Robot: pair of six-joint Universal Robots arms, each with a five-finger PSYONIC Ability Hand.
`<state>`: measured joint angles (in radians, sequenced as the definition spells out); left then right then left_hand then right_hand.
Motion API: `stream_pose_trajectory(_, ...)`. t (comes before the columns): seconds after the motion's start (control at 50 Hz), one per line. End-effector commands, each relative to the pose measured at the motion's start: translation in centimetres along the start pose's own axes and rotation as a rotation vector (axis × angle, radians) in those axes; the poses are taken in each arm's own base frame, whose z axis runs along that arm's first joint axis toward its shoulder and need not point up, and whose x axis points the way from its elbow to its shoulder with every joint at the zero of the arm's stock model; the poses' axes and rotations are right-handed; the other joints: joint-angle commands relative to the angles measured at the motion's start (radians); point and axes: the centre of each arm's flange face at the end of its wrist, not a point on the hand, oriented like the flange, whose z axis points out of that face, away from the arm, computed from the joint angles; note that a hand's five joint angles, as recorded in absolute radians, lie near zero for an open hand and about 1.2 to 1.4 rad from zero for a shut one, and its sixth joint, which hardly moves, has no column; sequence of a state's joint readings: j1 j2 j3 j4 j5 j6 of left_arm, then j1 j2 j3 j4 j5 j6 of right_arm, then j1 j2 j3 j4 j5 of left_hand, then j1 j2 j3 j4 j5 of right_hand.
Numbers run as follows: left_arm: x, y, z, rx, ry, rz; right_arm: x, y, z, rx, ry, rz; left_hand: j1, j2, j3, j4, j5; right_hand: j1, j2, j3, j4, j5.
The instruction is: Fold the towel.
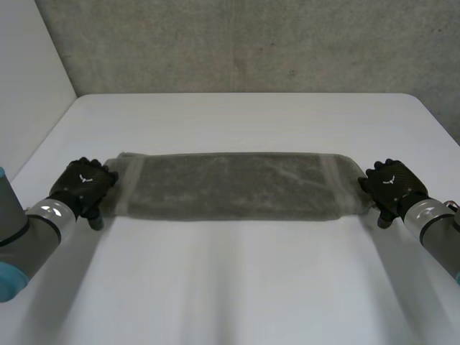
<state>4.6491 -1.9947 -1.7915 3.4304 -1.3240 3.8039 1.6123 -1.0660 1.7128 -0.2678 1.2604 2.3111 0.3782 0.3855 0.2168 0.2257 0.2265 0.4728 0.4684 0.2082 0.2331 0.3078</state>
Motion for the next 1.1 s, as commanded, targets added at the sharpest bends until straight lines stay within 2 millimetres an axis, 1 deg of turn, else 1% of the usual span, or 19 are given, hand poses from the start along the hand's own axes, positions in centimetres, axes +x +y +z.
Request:
stream_pose_trajectory(0.02, -0.4, 0.0, 0.3, 0.005, -0.054, 0.061, 0.0, -0.4, 0.1, 0.014, 0.003, 0.072, 0.026, 0.019, -0.042, -0.051, 0.003, 0.014, 0.019, -0.034, -0.059, 0.005)
stream_pose_trajectory(0.2, 0.5, -0.5, 0.1, 0.022, -0.035, 0.071, -1.6, -0.8, 0.5, 0.025, -0.034, 0.074, 0.038, 0.031, -0.042, -0.051, 0.015, 0.055, 0.060, -0.034, -0.059, 0.046)
stream_pose_trajectory(0.28, 0.9, -0.9, 0.1, 0.035, -0.027, 0.078, -1.5, -0.9, 0.7, 0.036, -0.026, 0.069, 0.114, 0.107, -0.042, -0.051, 0.091, 0.346, 0.351, -0.034, -0.059, 0.337)
stream_pose_trajectory(0.38, 1.4, -1.4, 0.0, 0.051, -0.015, 0.085, -0.8, -0.7, 1.4, 0.039, 0.000, 0.066, 0.114, 0.107, -0.042, -0.051, 0.091, 0.922, 0.927, -0.034, -0.059, 0.913)
stream_pose_trajectory(0.46, 1.7, -1.5, -0.1, 0.055, -0.009, 0.088, -0.2, -0.4, 1.7, 0.031, 0.013, 0.067, 0.111, 0.104, -0.042, -0.051, 0.088, 0.924, 0.928, -0.034, -0.059, 0.914)
stream_pose_trajectory(0.58, 1.9, -1.8, -0.4, 0.058, -0.002, 0.091, 2.6, 1.4, 1.7, -0.012, 0.075, 0.070, 0.108, 0.101, -0.042, -0.051, 0.086, 0.924, 0.928, -0.034, -0.059, 0.914)
stream_pose_trajectory(0.62, 1.9, -1.8, -0.5, 0.054, 0.001, 0.090, 4.7, 2.4, 1.4, -0.036, 0.117, 0.055, 0.103, 0.095, -0.042, -0.051, 0.080, 0.924, 0.928, -0.034, -0.059, 0.914)
stream_pose_trajectory(0.64, 1.9, -1.8, -0.5, 0.054, 0.001, 0.090, 4.7, 2.4, 1.4, -0.036, 0.117, 0.055, 0.103, 0.095, -0.042, -0.051, 0.080, 0.924, 0.928, -0.034, -0.059, 0.914)
stream_pose_trajectory(0.68, 1.9, -1.9, -0.6, 0.056, -0.002, 0.090, 7.2, 2.8, 1.0, -0.050, 0.175, -0.001, 0.100, 0.092, -0.042, -0.051, 0.077, 0.924, 0.928, -0.034, -0.059, 0.914)
stream_pose_trajectory(0.74, 1.7, -2.0, -0.7, 0.056, -0.009, 0.089, 8.5, 3.1, 0.8, -0.057, 0.206, -0.035, 0.097, 0.089, -0.042, -0.051, 0.074, 0.924, 0.928, -0.034, -0.059, 0.914)
stream_pose_trajectory(0.78, 1.3, -2.4, -1.0, 0.061, -0.030, 0.086, 11.2, 3.4, 0.9, -0.057, 0.262, -0.116, 0.091, 0.083, -0.042, -0.051, 0.068, 0.924, 0.928, -0.034, -0.059, 0.914)
stream_pose_trajectory(0.8, 1.3, -2.4, -1.0, 0.061, -0.030, 0.086, 11.2, 3.4, 0.9, -0.057, 0.262, -0.117, 0.091, 0.083, -0.042, -0.051, 0.068, 0.924, 0.928, -0.034, -0.059, 0.914)
stream_pose_trajectory(0.9, 0.9, -3.0, -1.4, 0.074, -0.050, 0.086, 14.2, 0.7, 0.6, 0.012, 0.318, -0.231, 0.085, 0.078, -0.042, -0.051, 0.062, 0.924, 0.928, -0.034, -0.059, 0.914)
stream_pose_trajectory(0.96, 0.6, -3.5, -1.7, 0.089, -0.063, 0.086, 14.0, -0.7, 0.4, 0.042, 0.313, -0.238, 0.079, 0.072, -0.042, -0.051, 0.056, 0.924, 0.928, -0.034, -0.059, 0.914)
stream_pose_trajectory(1.0, 0.4, -3.9, -1.9, 0.101, -0.071, 0.089, 11.6, -5.6, 0.0, 0.175, 0.272, -0.249, 0.079, 0.072, -0.042, -0.051, 0.056, 0.924, 0.928, -0.034, -0.059, 0.914)
stream_pose_trajectory(1.02, 0.4, -3.9, -1.9, 0.101, -0.071, 0.089, 11.6, -5.7, 0.0, 0.175, 0.272, -0.249, 0.079, 0.072, -0.042, -0.051, 0.056, 0.924, 0.928, -0.034, -0.059, 0.914)
stream_pose_trajectory(1.06, 0.1, -4.6, -2.1, 0.124, -0.081, 0.092, 8.0, -10.1, -0.4, 0.308, 0.201, -0.224, 0.076, 0.069, -0.042, -0.051, 0.053, 0.924, 0.928, -0.034, -0.059, 0.914)
stream_pose_trajectory(1.08, 0.1, -4.6, -2.1, 0.124, -0.081, 0.092, 8.0, -10.2, -0.4, 0.309, 0.200, -0.223, 0.076, 0.069, -0.042, -0.051, 0.053, 0.924, 0.928, -0.034, -0.059, 0.914)
stream_pose_trajectory(1.1, 0.3, -5.0, -2.2, 0.140, -0.079, 0.095, 6.4, -12.0, -0.7, 0.363, 0.165, -0.207, 0.070, 0.063, -0.042, -0.051, 0.047, 0.924, 0.928, -0.034, -0.059, 0.914)
